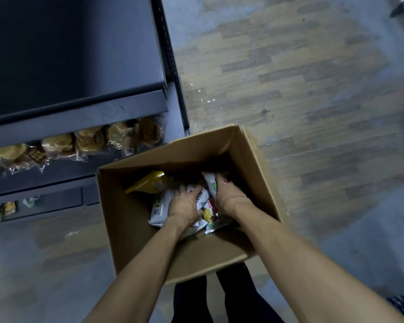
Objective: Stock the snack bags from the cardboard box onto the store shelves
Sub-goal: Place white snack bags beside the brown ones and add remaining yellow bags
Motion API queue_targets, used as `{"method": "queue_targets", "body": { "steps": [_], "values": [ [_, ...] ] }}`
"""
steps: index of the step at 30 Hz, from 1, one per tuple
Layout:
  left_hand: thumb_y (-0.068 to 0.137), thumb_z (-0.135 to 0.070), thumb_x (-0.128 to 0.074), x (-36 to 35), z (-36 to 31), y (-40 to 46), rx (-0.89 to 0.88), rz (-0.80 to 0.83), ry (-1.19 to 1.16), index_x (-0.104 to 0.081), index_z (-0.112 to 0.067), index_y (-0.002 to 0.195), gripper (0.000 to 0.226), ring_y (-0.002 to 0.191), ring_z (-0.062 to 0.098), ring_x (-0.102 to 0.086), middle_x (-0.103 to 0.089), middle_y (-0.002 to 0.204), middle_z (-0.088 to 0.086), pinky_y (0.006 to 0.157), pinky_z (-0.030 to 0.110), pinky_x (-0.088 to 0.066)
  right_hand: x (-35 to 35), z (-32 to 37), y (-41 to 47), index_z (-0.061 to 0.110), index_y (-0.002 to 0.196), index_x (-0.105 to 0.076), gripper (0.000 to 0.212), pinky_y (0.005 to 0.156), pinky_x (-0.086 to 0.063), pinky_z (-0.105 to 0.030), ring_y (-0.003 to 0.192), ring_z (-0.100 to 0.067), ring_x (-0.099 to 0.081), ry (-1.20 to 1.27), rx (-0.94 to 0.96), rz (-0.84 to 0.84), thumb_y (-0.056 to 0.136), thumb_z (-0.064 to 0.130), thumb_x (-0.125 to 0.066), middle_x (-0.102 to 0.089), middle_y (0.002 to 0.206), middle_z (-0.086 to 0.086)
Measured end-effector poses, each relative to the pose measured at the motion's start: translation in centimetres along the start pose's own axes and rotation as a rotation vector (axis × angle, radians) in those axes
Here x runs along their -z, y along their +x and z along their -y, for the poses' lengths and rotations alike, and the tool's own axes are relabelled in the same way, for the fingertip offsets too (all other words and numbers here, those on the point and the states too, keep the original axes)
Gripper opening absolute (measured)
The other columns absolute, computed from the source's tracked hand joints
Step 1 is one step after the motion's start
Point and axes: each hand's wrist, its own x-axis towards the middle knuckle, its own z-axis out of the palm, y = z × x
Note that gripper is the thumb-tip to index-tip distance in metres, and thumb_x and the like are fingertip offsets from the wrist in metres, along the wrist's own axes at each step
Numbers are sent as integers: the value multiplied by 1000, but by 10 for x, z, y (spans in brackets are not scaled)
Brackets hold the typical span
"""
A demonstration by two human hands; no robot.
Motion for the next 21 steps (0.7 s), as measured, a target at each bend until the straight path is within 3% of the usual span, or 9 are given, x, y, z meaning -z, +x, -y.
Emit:
{"method": "queue_targets", "body": {
  "steps": [1, 3, 10, 18, 21],
  "values": [
    [79, -42, -69, 5, 3, -6, 0, -17, -25, -30, -37, 146, 77, 119, 32, -44, -37, 134, 15, 92, 36, -44, 4, 2, -4, 21, 156, -7, 71, 104, -38, -33, 132, -33, -45, 12, -11, -29, 98, 17, -48, -32, 151, -17],
    [77, -43, -70, 18, 10, -22, 16, -67, -96, -36, -37, 143, 75, 117, 32, -45, -40, 129, 12, 92, 35, -44, 17, 10, -22, 26, 156, -2, 76, 102, -40, -39, 128, -35, -48, -21, 3, -40, 97, 21, -51, -32, 149, -18],
    [75, -50, -66, 94, 13, -84, 0, -250, -168, -44, -32, 137, 68, 105, 35, -55, -51, 118, 13, 83, 38, -50, 64, 31, -86, 23, 156, 2, 85, 92, -46, -40, 118, -38, -55, -123, 94, -149, 94, 33, -55, -32, 146, -22],
    [77, -47, -69, 167, 9, -151, -80, -475, -169, -42, -32, 141, 71, 109, 26, -53, -50, 121, 7, 88, 38, -51, 115, 57, -172, 27, 156, -7, 85, 93, -45, -41, 119, -39, -53, -69, 159, -386, 90, 31, -60, -39, 140, -22],
    [76, -44, -71, 190, 14, -186, -166, -561, -153, -47, -28, 136, 66, 99, 27, -55, -49, 111, 7, 77, 36, -51, 120, 65, -212, 31, 155, -10, 84, 94, -45, -41, 120, -42, -51, -4, 145, -499, 87, 29, -60, -39, 141, -23]
  ]
}}
